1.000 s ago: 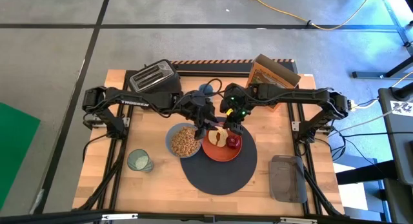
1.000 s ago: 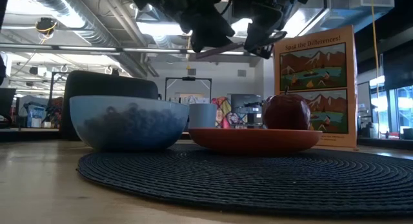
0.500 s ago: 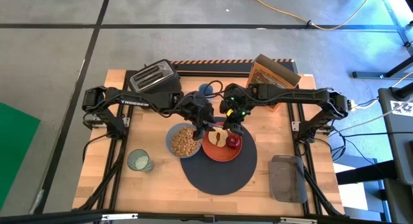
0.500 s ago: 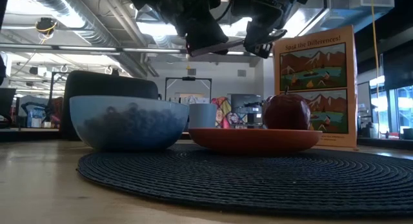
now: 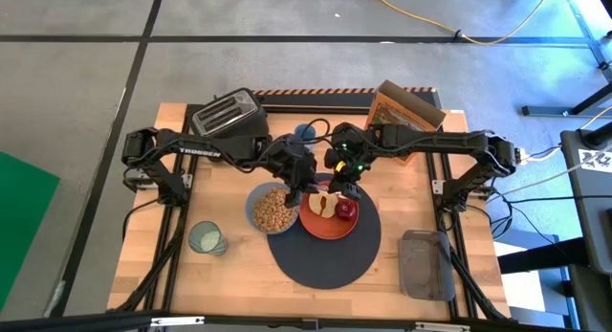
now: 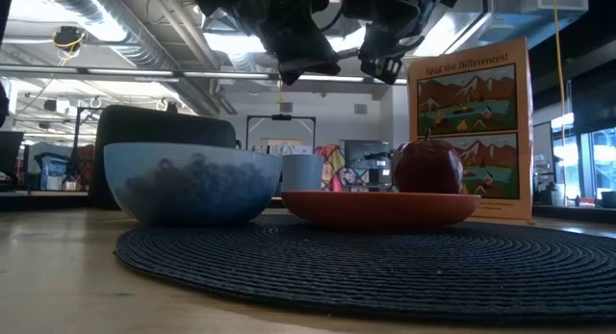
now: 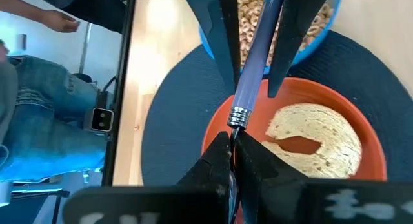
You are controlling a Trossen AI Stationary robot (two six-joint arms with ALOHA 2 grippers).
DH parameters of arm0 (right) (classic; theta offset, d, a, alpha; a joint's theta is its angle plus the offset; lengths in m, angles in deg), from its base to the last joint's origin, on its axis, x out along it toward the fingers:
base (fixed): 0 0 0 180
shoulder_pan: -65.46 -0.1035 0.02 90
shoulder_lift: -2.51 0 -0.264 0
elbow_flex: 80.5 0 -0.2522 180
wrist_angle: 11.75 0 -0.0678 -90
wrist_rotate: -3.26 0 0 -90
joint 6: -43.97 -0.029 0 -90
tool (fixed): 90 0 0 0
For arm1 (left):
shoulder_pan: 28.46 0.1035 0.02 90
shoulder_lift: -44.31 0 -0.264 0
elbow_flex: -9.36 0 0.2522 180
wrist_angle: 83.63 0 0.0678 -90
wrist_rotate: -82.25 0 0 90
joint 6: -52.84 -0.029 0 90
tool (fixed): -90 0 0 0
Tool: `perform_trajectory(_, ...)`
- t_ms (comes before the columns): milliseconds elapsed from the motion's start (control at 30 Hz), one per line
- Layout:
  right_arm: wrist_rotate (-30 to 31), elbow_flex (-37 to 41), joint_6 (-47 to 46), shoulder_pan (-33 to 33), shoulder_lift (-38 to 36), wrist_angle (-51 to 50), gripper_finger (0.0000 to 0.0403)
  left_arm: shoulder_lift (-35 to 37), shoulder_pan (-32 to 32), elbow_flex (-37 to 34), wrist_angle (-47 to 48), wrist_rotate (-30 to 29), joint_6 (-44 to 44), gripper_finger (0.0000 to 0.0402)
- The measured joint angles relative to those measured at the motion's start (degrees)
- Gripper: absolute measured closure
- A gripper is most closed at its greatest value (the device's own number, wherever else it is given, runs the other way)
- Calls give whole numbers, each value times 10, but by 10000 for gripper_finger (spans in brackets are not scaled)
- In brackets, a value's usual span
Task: Arrange a breakfast setting
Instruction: Put the blue spoon on the tablemat to the right of the orange plate
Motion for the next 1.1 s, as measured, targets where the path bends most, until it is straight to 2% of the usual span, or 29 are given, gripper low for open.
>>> perform_trajectory(333,-3,0,22,0,0,5,402,0,0,0,0,17,1,370)
perform_trajectory(800,-10,0,41,0,0,4,402,0,-2,0,-1,10,4,371)
perform_trajectory(933,9,0,28,0,0,2,402,4,-2,0,10,-50,22,350)
perform_trajectory(1000,29,-1,14,1,0,1,402,20,-3,0,51,-116,29,332)
perform_trajectory(1100,62,-2,-20,2,-1,-18,402,60,4,-1,140,-245,36,306)
